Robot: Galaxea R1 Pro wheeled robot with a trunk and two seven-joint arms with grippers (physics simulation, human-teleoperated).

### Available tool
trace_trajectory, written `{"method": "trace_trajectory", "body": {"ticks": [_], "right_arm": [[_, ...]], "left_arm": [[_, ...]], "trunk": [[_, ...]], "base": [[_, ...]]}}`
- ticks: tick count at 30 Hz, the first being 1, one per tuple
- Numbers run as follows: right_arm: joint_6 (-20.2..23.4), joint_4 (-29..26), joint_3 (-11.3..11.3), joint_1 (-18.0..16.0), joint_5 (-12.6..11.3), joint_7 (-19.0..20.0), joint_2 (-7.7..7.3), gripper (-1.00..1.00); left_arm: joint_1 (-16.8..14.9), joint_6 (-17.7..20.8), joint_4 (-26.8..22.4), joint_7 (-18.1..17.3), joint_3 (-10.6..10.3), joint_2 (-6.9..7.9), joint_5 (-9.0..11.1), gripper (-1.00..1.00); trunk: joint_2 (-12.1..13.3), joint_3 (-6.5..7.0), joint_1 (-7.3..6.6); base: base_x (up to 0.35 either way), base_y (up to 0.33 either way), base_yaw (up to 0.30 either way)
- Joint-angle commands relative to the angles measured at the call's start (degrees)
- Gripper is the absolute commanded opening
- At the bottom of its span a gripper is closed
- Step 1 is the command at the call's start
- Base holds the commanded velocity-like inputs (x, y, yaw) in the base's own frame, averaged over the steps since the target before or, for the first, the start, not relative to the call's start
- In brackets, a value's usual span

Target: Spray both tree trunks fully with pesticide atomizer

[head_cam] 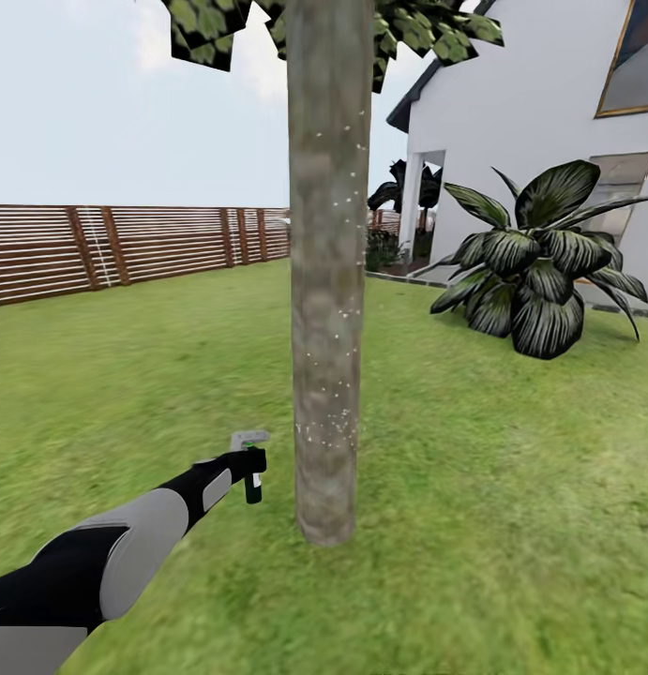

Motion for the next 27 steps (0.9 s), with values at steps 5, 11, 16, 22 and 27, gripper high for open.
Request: {"method": "trace_trajectory", "body": {"ticks": [5, 11, 16, 22, 27], "right_arm": [[-0.24, 0.28, 0.39, -0.12, 0.31, -0.40, 0.02, 1.00], [-0.24, 0.28, 0.39, -0.12, 0.31, -0.39, 0.02, 1.00], [-0.24, 0.28, 0.39, -0.12, 0.31, -0.39, 0.02, 1.00], [-0.24, 0.28, 0.39, -0.12, 0.31, -0.39, 0.02, 1.00], [-0.24, 0.28, 0.39, -0.12, 0.31, -0.39, 0.02, 1.00]], "left_arm": [[-0.01, 0.31, -0.05, -0.26, 0.45, 0.02, 0.30, -1.00], [-0.01, 0.32, 0.00, -0.26, 0.45, 0.02, 0.30, -1.00], [-0.01, 0.32, 0.00, -0.26, 0.45, 0.02, 0.30, -1.00], [-0.01, 0.32, 0.00, -0.28, 0.45, 0.02, 0.30, -1.00], [0.06, 0.25, 0.00, -0.23, 0.45, -0.05, 0.29, -1.00]], "trunk": [[-0.03, -0.05, 0.00], [-0.03, -0.05, 0.00], [-0.03, -0.06, 0.00], [-0.03, -0.19, 0.00], [-0.03, -0.35, 0.00]], "base": [[0.000, 0.350, -0.269], [0.000, 0.350, -0.292], [0.000, 0.350, -0.297], [0.000, 0.350, -0.300], [-0.068, 0.333, -0.300]]}}
